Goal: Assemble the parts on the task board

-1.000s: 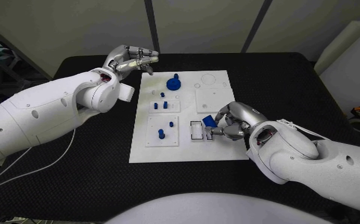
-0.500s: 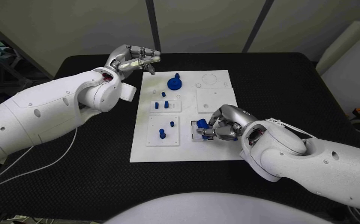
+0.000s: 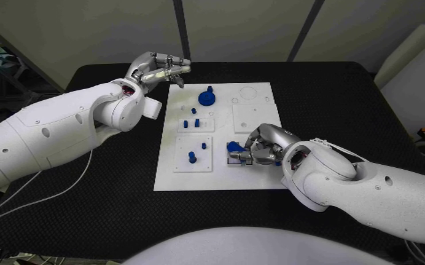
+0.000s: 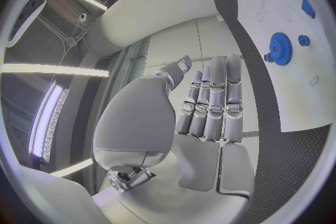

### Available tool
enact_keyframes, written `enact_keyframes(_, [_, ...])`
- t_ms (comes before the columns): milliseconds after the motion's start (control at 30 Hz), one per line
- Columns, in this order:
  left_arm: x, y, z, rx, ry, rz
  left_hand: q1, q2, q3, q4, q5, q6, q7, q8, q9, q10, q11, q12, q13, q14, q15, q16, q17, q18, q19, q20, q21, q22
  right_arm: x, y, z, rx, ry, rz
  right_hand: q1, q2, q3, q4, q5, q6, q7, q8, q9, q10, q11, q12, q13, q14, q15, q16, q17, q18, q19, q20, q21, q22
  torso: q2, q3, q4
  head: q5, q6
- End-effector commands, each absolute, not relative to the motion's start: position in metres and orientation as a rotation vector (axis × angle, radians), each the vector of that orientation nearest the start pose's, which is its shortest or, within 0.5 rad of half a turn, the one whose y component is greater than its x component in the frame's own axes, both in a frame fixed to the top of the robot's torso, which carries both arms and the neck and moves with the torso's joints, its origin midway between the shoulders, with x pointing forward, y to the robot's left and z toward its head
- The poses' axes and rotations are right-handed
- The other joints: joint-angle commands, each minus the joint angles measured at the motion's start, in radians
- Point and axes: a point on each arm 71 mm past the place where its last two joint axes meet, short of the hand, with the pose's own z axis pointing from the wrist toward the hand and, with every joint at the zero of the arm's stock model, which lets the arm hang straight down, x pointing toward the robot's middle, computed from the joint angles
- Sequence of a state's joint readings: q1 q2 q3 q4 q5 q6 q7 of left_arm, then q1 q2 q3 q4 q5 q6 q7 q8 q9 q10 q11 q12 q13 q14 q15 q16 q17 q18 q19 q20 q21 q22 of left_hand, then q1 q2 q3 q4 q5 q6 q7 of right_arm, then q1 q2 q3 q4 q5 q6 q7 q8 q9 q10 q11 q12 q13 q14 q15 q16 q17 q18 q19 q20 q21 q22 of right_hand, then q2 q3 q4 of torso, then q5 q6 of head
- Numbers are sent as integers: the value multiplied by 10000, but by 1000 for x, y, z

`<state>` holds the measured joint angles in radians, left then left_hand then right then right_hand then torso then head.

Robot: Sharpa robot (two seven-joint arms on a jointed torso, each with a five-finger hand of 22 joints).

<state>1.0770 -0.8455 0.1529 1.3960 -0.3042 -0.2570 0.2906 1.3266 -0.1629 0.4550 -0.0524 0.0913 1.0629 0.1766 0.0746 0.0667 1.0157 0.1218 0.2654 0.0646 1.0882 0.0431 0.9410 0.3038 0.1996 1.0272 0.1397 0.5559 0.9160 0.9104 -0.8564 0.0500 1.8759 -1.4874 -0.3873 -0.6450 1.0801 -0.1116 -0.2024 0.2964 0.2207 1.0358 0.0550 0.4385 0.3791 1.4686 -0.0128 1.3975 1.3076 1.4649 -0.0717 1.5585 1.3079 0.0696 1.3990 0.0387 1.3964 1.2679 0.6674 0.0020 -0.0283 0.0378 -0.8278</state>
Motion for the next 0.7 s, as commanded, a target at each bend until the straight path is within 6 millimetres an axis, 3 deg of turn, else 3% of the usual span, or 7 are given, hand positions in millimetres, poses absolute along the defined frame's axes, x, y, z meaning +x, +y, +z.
enact_keyframes(33, [512,247,-180,-9437,14470,-14115,-3,127,-69,5,-11,85,10,34,8,-106,-2,70,-3,-39,9,-69,-14,-176,-7,45,-55,-14,375,-140,-243,2068,19222,5814,-342,-369,124,10,-388,-130,31,-12,32,-41,-11,-153,871,992,-33,-14,2317,-8,-103,-12,-85,-72,-1,5,-12,7,-4])
enact_keyframes(133, [512,247,-180,-9443,14479,-14110,6,147,-62,6,-6,86,8,35,7,-112,-3,75,-3,-39,8,-70,-17,-175,-5,44,-57,-16,375,-139,-242,2064,19148,5917,-559,-707,60,24,-960,-231,67,-46,54,-129,21,-307,755,988,-6,-23,2300,3,-138,11,-127,-123,-4,5,-16,13,-2])
enact_keyframes(300, [512,248,-180,-9451,14485,-14102,17,154,-57,1,-4,83,7,34,6,-118,-4,77,-3,-39,6,-71,-19,-173,-4,43,-59,-17,375,-138,-241,2101,19043,6016,-729,-752,40,28,-1102,-258,79,-48,73,-149,34,-347,732,990,6,-20,2308,5,-144,25,-137,-131,-6,8,-17,9,-15])
enact_keyframes(467, [512,248,-180,-9452,14487,-14101,19,155,-57,1,-3,82,7,33,6,-119,-4,77,-3,-39,6,-71,-20,-173,-4,43,-59,-17,374,-137,-240,2052,18983,6144,-773,-594,152,20,-990,-222,70,-16,105,-118,30,-308,778,993,8,-14,2324,0,-124,34,-122,-100,-9,9,-12,8,-17])
enact_keyframes(700, [512,248,-180,-9455,14486,-14089,30,162,-52,-5,-2,76,7,31,4,-128,-4,79,-4,-39,5,-72,-22,-172,-2,41,-60,-17,370,-135,-237,1864,19021,6331,-633,-325,355,5,-466,-137,30,62,179,-53,-3,-235,865,1001,-14,2,2359,-6,-98,23,-104,-59,-10,10,-20,34,-13])
